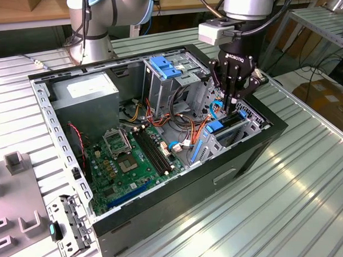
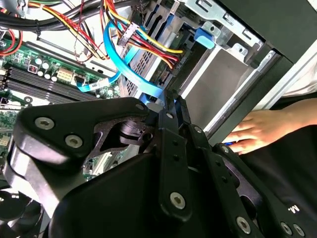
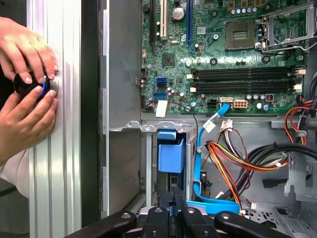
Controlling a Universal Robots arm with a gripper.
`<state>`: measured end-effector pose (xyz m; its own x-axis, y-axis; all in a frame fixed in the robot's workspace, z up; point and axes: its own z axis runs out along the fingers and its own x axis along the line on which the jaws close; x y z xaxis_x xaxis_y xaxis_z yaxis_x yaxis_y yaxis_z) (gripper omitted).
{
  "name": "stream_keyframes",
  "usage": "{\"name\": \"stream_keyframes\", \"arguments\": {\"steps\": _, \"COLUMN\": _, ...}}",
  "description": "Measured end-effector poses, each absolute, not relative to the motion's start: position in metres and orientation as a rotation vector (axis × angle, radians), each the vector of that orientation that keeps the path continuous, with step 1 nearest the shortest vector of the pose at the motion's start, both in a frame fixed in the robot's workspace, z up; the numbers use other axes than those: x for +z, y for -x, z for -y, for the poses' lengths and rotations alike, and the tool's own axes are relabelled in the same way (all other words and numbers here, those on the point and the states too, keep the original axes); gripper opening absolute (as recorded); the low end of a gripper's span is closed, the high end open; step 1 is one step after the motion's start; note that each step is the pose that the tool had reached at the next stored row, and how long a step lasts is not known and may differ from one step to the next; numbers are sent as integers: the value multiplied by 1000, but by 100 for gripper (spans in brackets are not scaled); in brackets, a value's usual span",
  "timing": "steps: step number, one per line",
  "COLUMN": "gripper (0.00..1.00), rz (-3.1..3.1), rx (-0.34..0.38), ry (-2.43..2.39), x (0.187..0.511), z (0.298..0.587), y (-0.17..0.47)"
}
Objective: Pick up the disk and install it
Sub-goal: 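Insert the second disk wire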
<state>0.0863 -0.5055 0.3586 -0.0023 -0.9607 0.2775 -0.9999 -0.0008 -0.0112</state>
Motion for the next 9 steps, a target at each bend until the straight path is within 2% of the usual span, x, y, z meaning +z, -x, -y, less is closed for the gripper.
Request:
{"name": "stream_keyframes", "arguments": {"steps": 5, "gripper": 16, "rz": 2102, "rx": 293, "ry": -2097, "x": 358, "z": 507, "y": -84}}
{"name": "stream_keyframes", "arguments": {"steps": 9, "gripper": 16, "rz": 2143, "rx": 250, "ry": -2137, "x": 358, "z": 512, "y": -82}}
